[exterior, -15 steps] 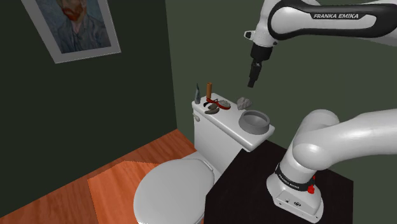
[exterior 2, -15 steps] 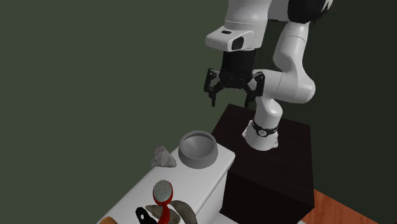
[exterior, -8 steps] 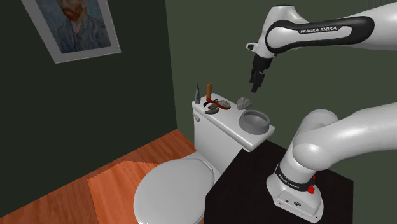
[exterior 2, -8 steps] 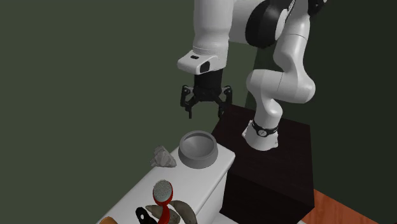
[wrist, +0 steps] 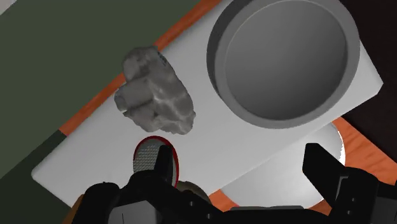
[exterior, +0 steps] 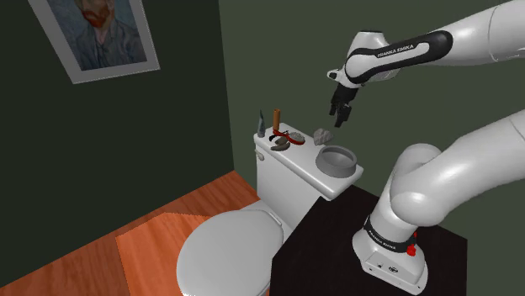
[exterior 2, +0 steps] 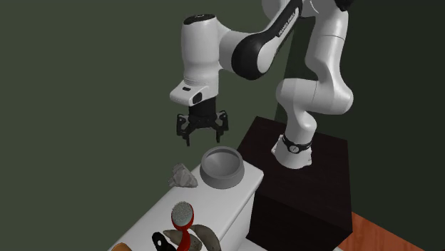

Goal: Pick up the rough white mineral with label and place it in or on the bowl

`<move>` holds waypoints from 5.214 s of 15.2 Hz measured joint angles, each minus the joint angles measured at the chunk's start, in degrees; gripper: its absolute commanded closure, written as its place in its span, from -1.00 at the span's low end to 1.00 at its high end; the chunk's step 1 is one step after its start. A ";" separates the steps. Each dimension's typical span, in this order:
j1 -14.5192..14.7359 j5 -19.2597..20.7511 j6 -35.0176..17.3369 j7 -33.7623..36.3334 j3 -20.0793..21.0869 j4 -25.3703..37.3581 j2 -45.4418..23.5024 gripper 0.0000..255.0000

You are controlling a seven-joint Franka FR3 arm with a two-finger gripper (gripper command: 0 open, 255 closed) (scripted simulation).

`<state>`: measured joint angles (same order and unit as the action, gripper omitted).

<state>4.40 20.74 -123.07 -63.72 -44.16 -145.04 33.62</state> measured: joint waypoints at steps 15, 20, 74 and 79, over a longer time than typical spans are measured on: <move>30.96 -32.50 -21.28 -41.41 -33.85 9.18 -35.27 -1.00; 30.46 -39.39 -21.08 -46.15 -33.36 8.27 -39.23 -1.00; 51.29 -24.26 -40.08 -10.89 -45.78 -2.24 -48.94 -1.00; 45.22 -24.01 -41.26 -10.71 -39.95 -1.79 -48.83 -1.00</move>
<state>49.62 -3.28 -164.33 -74.43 -84.11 -146.83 -15.21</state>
